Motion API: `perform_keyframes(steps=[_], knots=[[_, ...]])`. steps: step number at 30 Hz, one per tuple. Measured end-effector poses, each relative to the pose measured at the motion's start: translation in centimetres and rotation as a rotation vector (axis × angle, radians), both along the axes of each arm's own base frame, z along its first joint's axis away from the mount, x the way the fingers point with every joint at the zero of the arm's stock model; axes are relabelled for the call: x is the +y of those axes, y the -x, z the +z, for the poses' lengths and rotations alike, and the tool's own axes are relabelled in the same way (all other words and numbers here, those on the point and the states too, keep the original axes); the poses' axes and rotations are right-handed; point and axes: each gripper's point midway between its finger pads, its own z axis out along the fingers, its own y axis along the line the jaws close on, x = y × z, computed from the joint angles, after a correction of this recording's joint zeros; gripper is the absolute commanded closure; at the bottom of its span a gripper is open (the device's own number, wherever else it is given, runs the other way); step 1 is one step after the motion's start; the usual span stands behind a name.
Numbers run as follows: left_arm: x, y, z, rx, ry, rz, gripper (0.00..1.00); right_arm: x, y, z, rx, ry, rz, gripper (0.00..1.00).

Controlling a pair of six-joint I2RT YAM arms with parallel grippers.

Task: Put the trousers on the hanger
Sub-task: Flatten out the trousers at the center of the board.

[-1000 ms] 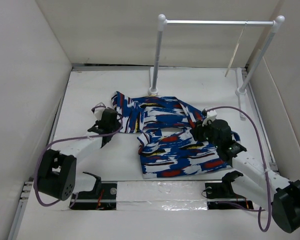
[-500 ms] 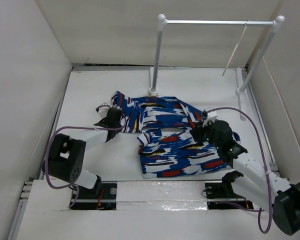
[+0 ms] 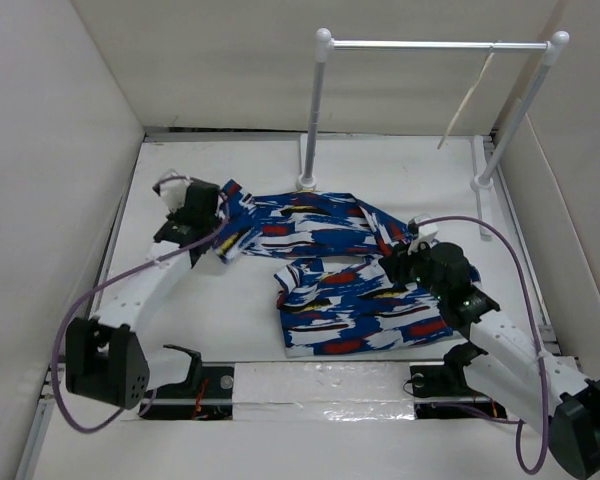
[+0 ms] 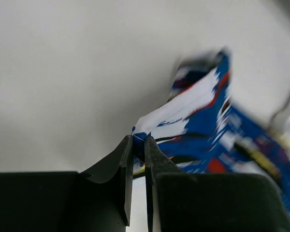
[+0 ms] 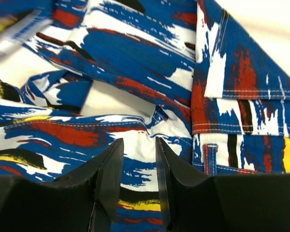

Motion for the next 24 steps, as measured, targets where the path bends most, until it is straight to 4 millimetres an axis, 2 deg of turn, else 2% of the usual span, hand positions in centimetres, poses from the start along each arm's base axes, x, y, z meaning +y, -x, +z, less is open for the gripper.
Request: perform_keyframes(steps=[2, 4, 5, 6, 8, 11, 14, 15, 16, 17, 18, 19, 20, 23, 24], knots=[[1.8, -1.4, 5.8, -0.122, -0.004, 0.058, 1.0, 0.0, 0.1, 0.5, -0.016, -0.009, 0.003, 0.61], [5.0, -2.1, 11.1, -0.228, -0.012, 0.143, 1.0, 0.0, 0.1, 1.1, -0.034, -0.017, 0.003, 0.61], [7.1, -2.0, 13.0, -0.263, -0.029, 0.193, 1.0, 0.0, 0.2, 1.3, -0.042, -0.021, 0.003, 0.61], [9.2, -1.8, 14.4, -0.281, -0.051, 0.243, 1.0, -0.1, 0.2, 1.5, -0.049, -0.024, 0.003, 0.61], [13.4, -1.1, 15.6, -0.274, -0.104, 0.344, 1.0, -0.1, 0.4, 1.7, -0.059, -0.029, 0.002, 0.61], [18.0, -0.4, 14.1, -0.174, -0.176, 0.443, 1.0, -0.4, 0.5, 1.8, -0.067, -0.03, -0.005, 0.61], [20.1, -0.8, 9.9, 0.0, -0.227, 0.464, 1.0, -0.6, 0.5, 2.1, -0.076, -0.031, -0.016, 0.61], [20.3, -1.0, 8.6, 0.046, -0.236, 0.461, 0.92, -0.6, 0.5, 2.1, -0.078, -0.031, -0.02, 0.61], [20.4, -1.2, 7.1, 0.1, -0.245, 0.455, 0.91, -0.7, 0.5, 2.1, -0.078, -0.029, -0.024, 0.61], [20.6, -1.3, 5.9, 0.148, -0.254, 0.455, 0.74, -0.8, 0.4, 2.0, -0.076, -0.025, -0.032, 0.61], [20.7, -1.3, 4.8, 0.189, -0.261, 0.451, 0.68, -0.9, 0.3, 1.9, -0.073, -0.021, -0.038, 0.63], [20.7, -1.3, 3.9, 0.221, -0.263, 0.448, 0.64, -1.0, 0.2, 1.7, -0.068, -0.016, -0.045, 0.67], [20.5, -1.4, 3.3, 0.238, -0.262, 0.442, 0.55, -1.1, 0.1, 1.4, -0.061, -0.009, -0.052, 0.81], [19.1, -2.2, 3.8, 0.216, -0.268, 0.401, 0.54, -1.3, -0.1, 0.5, -0.033, 0.008, -0.066, 0.97], [17.8, -2.8, 4.5, 0.186, -0.27, 0.37, 0.54, -1.3, -0.2, 0.0, -0.019, 0.017, -0.071, 0.97]])
